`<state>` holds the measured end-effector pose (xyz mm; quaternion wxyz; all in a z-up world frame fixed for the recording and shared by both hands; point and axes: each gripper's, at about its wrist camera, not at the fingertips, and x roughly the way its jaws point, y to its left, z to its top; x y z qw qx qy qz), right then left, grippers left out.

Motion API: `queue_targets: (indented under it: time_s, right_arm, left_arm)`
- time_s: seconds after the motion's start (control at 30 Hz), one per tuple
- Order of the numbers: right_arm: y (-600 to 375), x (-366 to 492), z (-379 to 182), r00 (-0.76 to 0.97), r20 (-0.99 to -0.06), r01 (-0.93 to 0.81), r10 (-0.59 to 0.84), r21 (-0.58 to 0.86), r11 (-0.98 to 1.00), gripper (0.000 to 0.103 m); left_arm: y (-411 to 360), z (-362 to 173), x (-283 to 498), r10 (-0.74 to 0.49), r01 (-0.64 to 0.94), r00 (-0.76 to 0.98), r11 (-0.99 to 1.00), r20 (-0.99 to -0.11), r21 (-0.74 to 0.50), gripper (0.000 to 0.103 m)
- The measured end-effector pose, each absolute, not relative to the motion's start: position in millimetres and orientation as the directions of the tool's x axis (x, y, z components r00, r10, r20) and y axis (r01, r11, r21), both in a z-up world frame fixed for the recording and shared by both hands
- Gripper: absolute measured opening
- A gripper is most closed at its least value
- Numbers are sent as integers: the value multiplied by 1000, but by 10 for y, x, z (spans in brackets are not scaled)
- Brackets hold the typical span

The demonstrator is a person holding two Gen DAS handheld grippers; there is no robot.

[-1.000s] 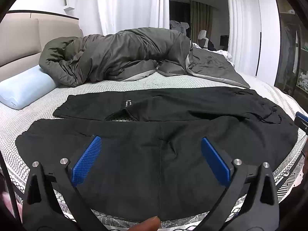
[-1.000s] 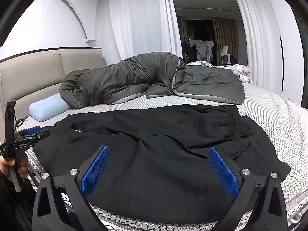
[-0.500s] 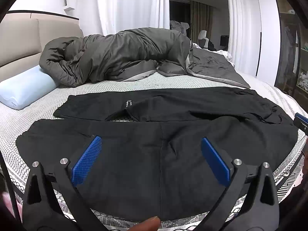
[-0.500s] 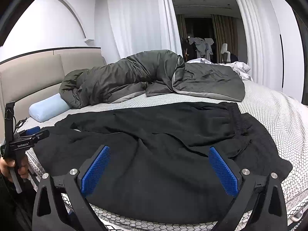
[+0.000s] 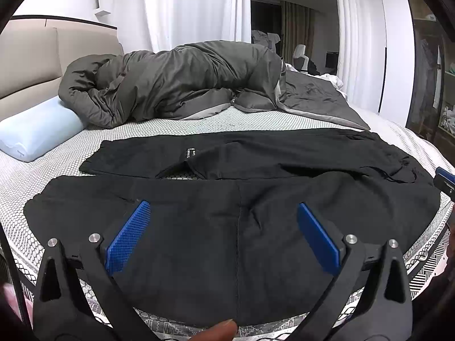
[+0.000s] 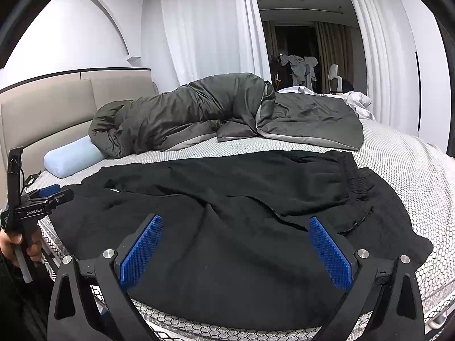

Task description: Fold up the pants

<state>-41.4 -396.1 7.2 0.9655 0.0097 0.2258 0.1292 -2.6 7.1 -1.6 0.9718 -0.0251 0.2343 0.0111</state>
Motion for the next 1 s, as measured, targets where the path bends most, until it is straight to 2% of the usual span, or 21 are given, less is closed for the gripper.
queue_targets:
  time_s: [0.53, 0.7, 0.8, 1.0]
  right_arm:
    - [-3991, -392, 101, 844, -455, -272, 283, 91, 958, 103]
    - [-4186, -347, 212, 837, -487, -242, 251, 82, 967, 103]
    - [-4378, -363, 330, 862, -470, -185, 188, 54, 981, 103]
    - [-4983, -289, 452, 867, -476, -106, 146, 109, 988, 103]
  left_arm:
    - [200, 42, -99, 29, -62, 884, 997, -466, -55, 102]
    - [486, 72, -120, -23, -68, 865, 984, -502, -164, 102]
    - [786, 90, -136, -20, -120, 856, 964, -516, -236, 102]
    - [1287, 169, -217, 61, -215, 849, 947, -525, -237, 102]
